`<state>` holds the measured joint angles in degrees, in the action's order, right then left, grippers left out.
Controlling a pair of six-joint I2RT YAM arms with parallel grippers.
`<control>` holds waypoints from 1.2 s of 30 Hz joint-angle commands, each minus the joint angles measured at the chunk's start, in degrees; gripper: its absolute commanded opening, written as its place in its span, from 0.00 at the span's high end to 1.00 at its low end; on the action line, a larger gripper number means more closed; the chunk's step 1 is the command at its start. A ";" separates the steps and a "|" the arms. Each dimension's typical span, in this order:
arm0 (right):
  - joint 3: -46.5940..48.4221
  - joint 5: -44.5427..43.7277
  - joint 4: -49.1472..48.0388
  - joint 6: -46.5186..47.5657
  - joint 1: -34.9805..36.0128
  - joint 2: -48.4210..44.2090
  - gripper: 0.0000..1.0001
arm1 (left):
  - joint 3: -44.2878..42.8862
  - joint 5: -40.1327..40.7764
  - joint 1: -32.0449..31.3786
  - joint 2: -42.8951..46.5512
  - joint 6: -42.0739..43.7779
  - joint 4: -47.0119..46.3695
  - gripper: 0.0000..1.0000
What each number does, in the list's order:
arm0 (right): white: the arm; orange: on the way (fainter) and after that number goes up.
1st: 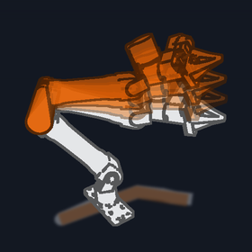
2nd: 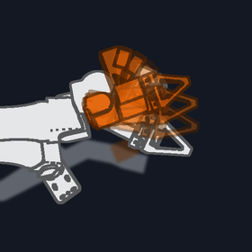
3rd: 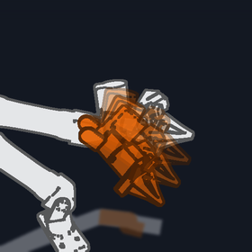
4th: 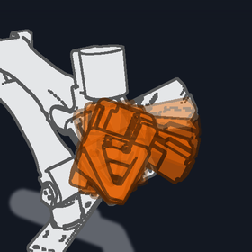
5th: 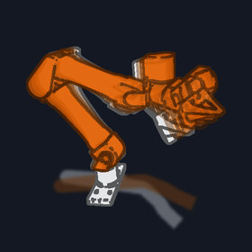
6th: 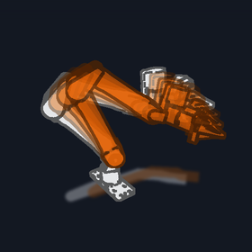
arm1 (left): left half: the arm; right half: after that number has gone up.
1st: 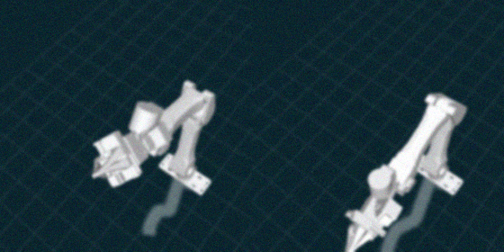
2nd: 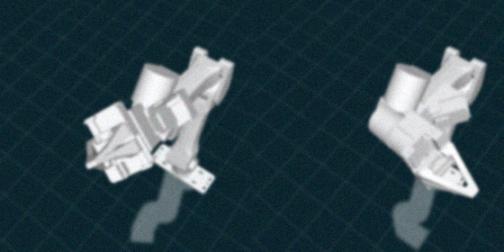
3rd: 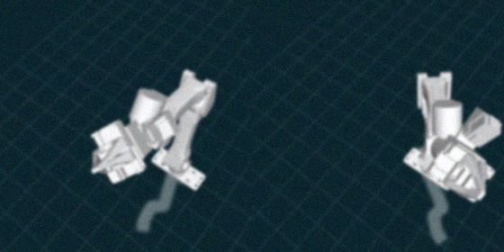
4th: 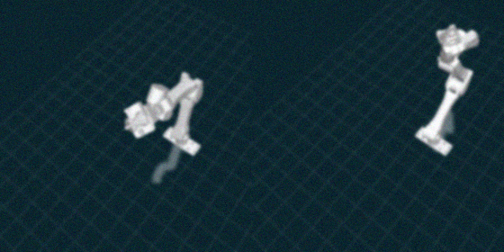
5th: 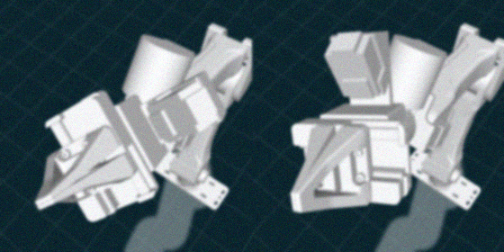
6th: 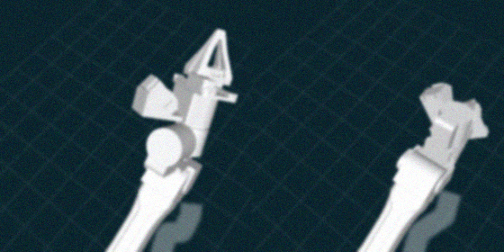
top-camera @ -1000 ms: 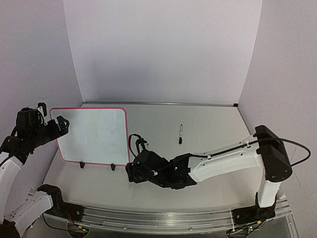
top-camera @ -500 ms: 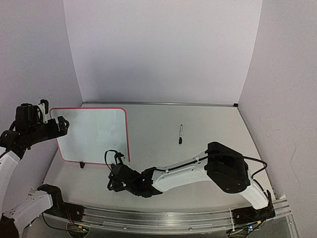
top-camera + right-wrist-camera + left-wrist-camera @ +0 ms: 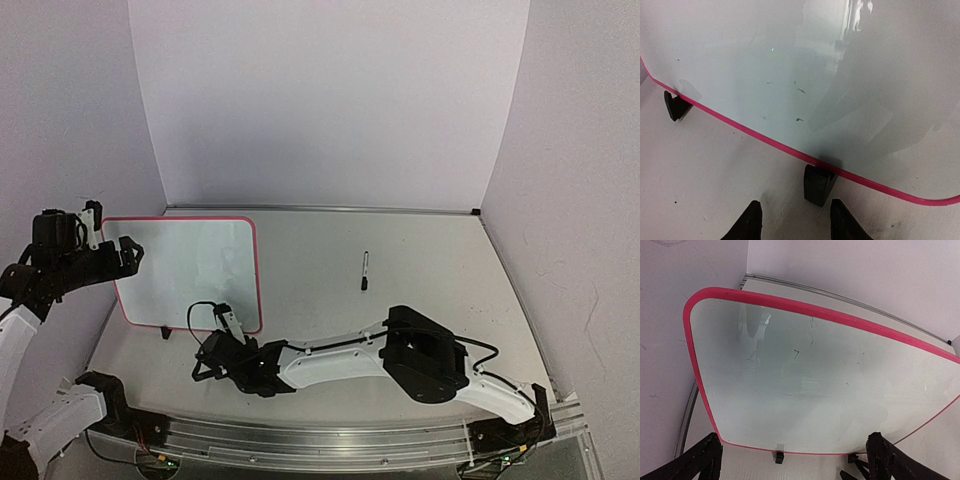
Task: Write a sentence on the whiteboard
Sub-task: Move the whiteboard stand to the center of the board.
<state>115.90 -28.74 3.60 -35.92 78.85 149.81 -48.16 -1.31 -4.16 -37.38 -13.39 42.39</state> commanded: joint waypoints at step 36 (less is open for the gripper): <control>-2.85 -17.63 8.68 -3.77 -3.97 -1.32 1.00 | 1.93 -16.61 0.21 1.28 4.13 -6.14 0.01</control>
<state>116.86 -41.19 5.61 -36.42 77.53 151.83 -47.29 -7.71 -4.16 -36.57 -11.53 40.78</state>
